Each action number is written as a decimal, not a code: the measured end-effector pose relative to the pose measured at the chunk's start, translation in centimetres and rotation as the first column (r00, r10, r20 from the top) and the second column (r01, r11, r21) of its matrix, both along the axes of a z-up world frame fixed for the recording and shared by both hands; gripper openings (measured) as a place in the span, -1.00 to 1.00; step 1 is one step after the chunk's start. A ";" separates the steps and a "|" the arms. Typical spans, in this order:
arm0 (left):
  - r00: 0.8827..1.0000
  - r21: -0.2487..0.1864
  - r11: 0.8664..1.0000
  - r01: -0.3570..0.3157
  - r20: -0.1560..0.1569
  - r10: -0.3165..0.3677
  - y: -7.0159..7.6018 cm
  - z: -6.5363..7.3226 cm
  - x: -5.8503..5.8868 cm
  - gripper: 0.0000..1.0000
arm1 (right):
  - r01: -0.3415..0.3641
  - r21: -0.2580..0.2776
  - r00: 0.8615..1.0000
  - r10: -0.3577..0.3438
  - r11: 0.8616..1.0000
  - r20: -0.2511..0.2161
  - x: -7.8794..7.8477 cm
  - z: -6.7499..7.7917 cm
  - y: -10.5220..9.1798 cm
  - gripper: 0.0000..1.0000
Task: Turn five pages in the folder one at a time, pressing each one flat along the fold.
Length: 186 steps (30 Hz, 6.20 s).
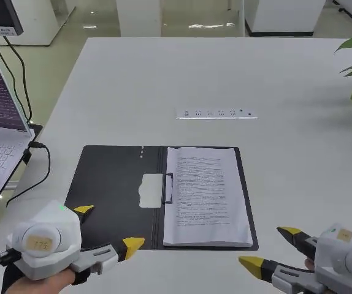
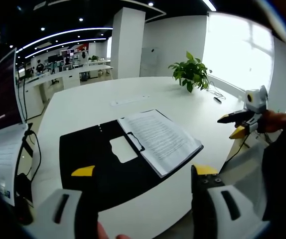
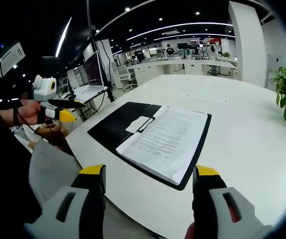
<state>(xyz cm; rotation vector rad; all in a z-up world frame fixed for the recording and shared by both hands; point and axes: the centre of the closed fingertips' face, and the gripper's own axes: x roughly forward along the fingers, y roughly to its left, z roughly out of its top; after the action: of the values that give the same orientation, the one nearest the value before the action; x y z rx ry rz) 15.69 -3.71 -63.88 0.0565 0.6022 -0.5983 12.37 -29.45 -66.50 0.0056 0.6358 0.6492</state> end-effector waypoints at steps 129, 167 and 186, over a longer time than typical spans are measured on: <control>0.885 0.170 0.869 0.465 -0.119 -0.450 -23.4 -14.3 7.5 -0.10 | 0.045 0.104 0.989 -0.030 0.994 -0.144 4.8 -5.9 -1.3 0.14; 0.894 0.085 0.893 0.441 -0.133 -0.429 -23.2 -14.0 7.8 -0.28 | 0.080 0.214 0.973 -0.029 0.974 -0.230 9.8 -9.0 0.5 -0.21; 0.875 0.046 0.879 0.474 -0.135 -0.464 -21.9 -12.8 5.7 -0.03 | 0.165 0.335 0.953 -0.062 0.928 -0.297 8.5 -8.0 0.7 -0.77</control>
<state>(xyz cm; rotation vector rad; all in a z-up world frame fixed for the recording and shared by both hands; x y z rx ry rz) 21.40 -25.66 -76.73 0.2476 0.7354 -1.0582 20.86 -28.77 -74.49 0.4798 0.7780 0.6479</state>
